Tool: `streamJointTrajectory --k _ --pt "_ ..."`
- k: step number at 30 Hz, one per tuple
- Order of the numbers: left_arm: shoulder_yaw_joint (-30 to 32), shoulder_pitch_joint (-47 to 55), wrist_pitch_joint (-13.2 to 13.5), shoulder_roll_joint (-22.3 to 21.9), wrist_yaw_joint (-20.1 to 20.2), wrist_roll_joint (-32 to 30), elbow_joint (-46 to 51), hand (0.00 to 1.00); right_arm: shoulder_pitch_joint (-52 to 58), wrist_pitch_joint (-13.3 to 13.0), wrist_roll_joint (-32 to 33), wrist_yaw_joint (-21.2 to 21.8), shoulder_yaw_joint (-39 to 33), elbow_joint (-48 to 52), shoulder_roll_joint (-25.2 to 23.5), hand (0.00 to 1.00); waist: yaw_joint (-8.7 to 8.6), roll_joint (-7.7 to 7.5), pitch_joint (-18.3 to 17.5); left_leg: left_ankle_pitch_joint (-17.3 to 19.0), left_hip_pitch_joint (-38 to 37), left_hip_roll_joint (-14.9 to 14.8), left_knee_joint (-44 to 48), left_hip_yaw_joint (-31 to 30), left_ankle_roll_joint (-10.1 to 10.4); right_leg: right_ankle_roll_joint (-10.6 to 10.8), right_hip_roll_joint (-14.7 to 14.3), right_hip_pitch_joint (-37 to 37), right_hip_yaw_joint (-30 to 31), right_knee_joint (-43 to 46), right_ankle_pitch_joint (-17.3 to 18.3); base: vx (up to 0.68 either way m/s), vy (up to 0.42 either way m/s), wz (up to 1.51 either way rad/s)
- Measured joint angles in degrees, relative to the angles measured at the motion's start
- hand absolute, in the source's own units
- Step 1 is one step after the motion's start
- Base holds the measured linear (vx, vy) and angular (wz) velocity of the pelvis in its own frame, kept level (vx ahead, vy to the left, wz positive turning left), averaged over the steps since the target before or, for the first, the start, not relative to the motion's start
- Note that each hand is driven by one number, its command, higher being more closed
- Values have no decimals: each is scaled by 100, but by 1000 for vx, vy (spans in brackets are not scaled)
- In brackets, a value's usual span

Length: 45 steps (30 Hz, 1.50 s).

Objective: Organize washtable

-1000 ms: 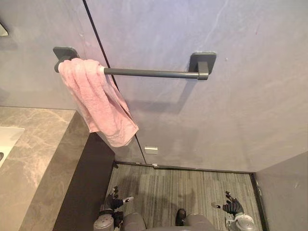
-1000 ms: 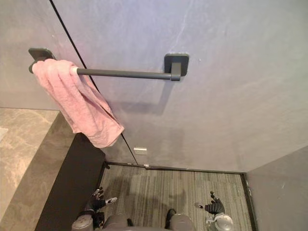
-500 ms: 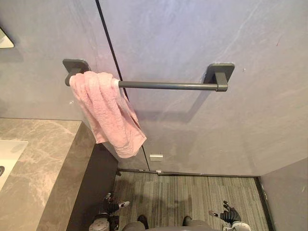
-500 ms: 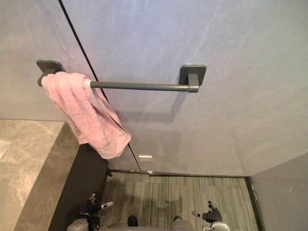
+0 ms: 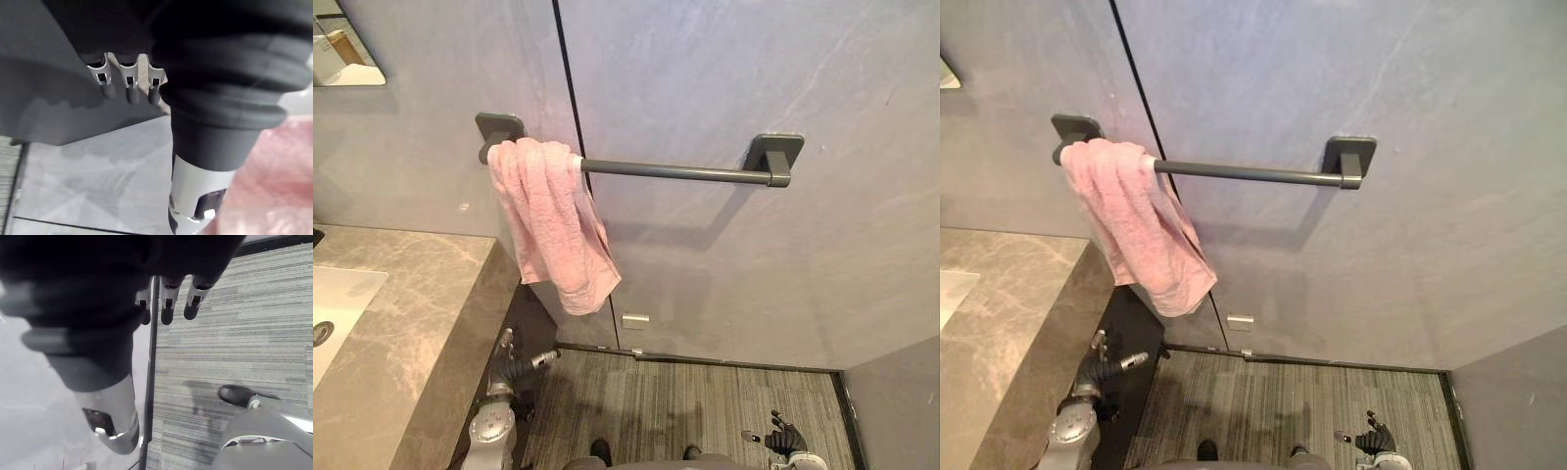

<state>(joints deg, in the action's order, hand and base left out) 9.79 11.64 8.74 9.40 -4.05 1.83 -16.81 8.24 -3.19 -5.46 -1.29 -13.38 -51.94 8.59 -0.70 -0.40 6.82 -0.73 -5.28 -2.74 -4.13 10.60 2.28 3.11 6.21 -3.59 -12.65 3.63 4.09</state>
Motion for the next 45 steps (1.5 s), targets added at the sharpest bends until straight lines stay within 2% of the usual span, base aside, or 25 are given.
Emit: streamJointTrajectory --k 9,16,19,25,33,44,45 --pt "-2 -66 299 54 -45 322 1156 0 -70 -7 -163 29 19 215 179 0 -15 27 -17 -8 -8 -2 -79 -129 -2 -3 -42 -79 -70 -148 -2 24 -13 3" --pt "-6 -420 402 308 -212 322 1455 0 -57 -19 -191 38 44 400 186 0 -62 21 -21 -6 -54 -2 -84 -179 -3 -17 -44 -145 10 -173 -12 18 -6 -3" --pt "-5 -506 402 335 -295 247 1454 0 -52 -18 -191 40 52 400 187 0 -145 13 -26 -5 -61 -3 -81 -171 -3 -38 -44 -143 33 -173 -40 -38 -2 -3" --pt "15 -646 396 509 -484 187 1454 0 -21 -16 -192 41 97 400 204 0 -163 -21 -47 -2 -103 -15 -81 -27 -2 -18 -55 -103 204 -222 -151 -61 1 -14" --pt "166 -707 358 576 -476 -2 1448 0 16 9 -195 51 209 400 244 0 -183 -24 -78 -2 -47 -3 -119 47 -1 39 -66 -13 313 -380 -239 -36 -1 -7" --pt "183 -944 286 843 -465 -244 1281 0 -79 10 -201 148 268 409 307 0 -177 -33 -84 -1 -15 -11 -120 31 0 -8 -99 -69 326 -512 -301 15 -8 -1" --pt "182 -944 279 887 -462 -248 1224 100 -90 10 -201 150 270 410 306 0 -180 -39 -87 -1 -15 -12 -120 31 0 -12 -100 -68 328 -513 -311 -43 -13 -1"
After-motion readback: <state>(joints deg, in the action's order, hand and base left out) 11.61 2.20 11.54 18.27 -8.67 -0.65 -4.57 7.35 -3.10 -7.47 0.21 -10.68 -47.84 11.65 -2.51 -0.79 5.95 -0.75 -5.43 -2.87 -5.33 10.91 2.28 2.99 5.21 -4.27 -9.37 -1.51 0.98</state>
